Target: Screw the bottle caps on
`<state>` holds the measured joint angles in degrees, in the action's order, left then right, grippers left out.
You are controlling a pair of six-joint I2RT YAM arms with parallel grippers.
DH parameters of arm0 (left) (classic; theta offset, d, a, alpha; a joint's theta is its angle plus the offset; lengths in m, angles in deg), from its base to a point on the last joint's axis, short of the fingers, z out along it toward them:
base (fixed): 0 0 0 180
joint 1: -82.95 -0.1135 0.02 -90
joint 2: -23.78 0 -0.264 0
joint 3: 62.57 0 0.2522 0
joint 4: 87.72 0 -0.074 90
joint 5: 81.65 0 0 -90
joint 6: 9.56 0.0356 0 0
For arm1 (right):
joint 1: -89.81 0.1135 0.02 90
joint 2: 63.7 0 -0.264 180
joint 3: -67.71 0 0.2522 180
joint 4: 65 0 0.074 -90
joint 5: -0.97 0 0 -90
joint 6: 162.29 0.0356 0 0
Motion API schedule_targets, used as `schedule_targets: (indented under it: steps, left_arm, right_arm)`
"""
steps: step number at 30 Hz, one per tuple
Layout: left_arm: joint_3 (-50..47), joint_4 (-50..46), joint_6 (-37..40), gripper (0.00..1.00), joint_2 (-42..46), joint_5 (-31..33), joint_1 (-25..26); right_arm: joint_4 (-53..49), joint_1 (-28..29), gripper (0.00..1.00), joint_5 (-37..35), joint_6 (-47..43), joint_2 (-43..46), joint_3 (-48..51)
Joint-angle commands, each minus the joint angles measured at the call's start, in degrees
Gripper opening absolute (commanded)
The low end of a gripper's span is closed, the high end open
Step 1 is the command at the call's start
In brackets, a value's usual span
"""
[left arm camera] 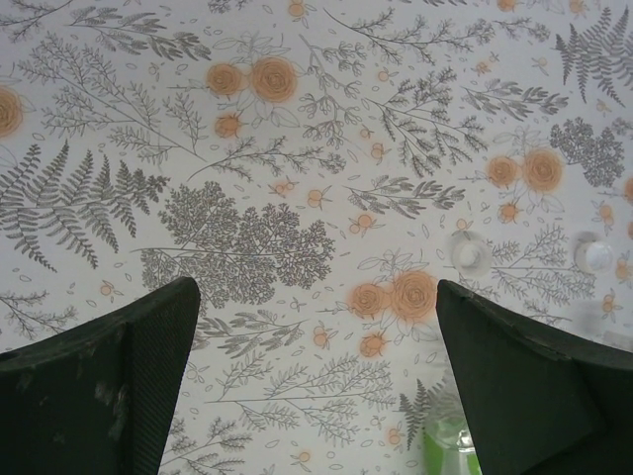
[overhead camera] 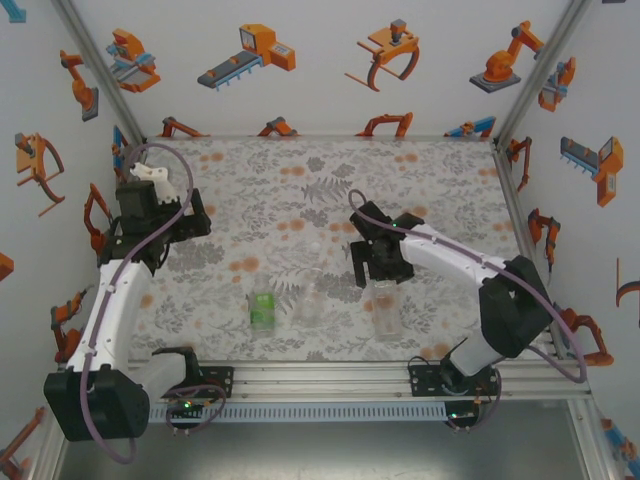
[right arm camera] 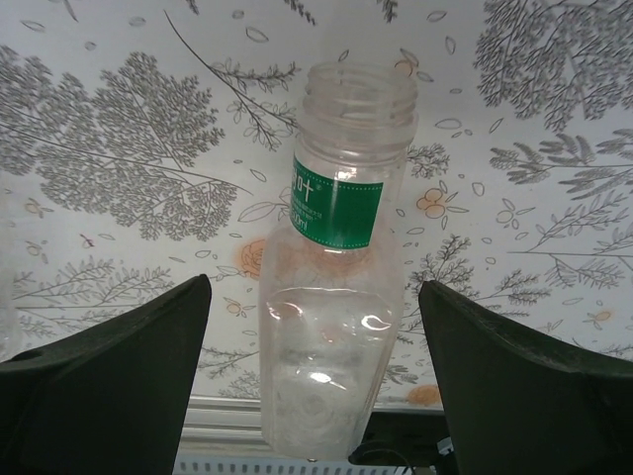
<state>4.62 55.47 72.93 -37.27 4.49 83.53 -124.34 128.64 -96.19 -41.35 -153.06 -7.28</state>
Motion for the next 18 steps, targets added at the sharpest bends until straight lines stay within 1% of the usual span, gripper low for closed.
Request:
schedule_targets:
  steps: [1,4,9,18]
  left_arm:
    - [0.28,1.59,-1.19,0.97,0.20,-2.38,-0.49]
    - [0.36,1.59,-1.32,0.97,-0.07,-2.99,-0.58]
    - [0.33,1.60,-1.37,0.97,-0.15,-3.17,-0.62]
    - [0.32,1.69,-1.91,0.97,-0.50,-4.40,-0.67]
  right_arm:
    - [0.80,0.48,0.77,-0.38,2.89,-1.95,2.18]
    - [2.27,0.81,0.76,0.14,3.82,-3.56,3.42]
    - [3.65,0.98,0.70,0.68,4.69,-5.20,4.77]
    - [3.79,1.16,0.64,0.23,4.80,-5.23,5.33]
